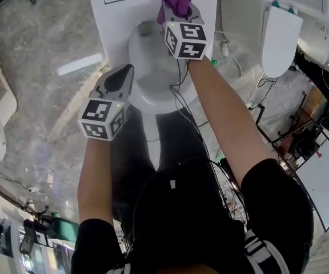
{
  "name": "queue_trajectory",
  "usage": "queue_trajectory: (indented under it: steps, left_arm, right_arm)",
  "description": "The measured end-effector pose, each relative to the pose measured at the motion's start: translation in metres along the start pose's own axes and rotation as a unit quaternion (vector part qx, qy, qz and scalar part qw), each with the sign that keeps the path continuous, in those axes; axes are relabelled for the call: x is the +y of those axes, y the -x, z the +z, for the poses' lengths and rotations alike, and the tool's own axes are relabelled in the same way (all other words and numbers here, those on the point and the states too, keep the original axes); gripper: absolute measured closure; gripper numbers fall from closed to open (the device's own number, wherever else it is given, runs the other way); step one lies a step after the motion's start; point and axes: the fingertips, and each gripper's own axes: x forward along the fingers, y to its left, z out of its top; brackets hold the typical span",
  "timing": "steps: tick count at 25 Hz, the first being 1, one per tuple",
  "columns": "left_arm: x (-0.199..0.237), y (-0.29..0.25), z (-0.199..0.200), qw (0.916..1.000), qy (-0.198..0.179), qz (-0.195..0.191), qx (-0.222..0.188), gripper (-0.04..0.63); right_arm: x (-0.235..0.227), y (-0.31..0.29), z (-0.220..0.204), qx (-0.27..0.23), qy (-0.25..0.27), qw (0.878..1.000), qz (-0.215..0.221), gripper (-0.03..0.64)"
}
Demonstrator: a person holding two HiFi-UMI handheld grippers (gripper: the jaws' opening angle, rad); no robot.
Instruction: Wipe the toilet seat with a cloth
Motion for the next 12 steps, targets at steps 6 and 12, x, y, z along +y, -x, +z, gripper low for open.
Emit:
queue_trajectory:
  steps: [6, 12]
  left_arm:
    - [0.026, 0.019, 0.005, 0.9998, 0.014, 0.009, -0.010, 0.586]
    - [0.049, 0.038, -0.003, 0.9985, 0.043, 0.022, -0.025, 0.586]
  right_arm:
    - [0.063, -0.010, 0.004, -0.006, 0.023, 0.997, 0.072, 0.569]
    - [0.130, -0.014, 0.002, 0.009, 0.096, 0.983, 0.155, 0.568]
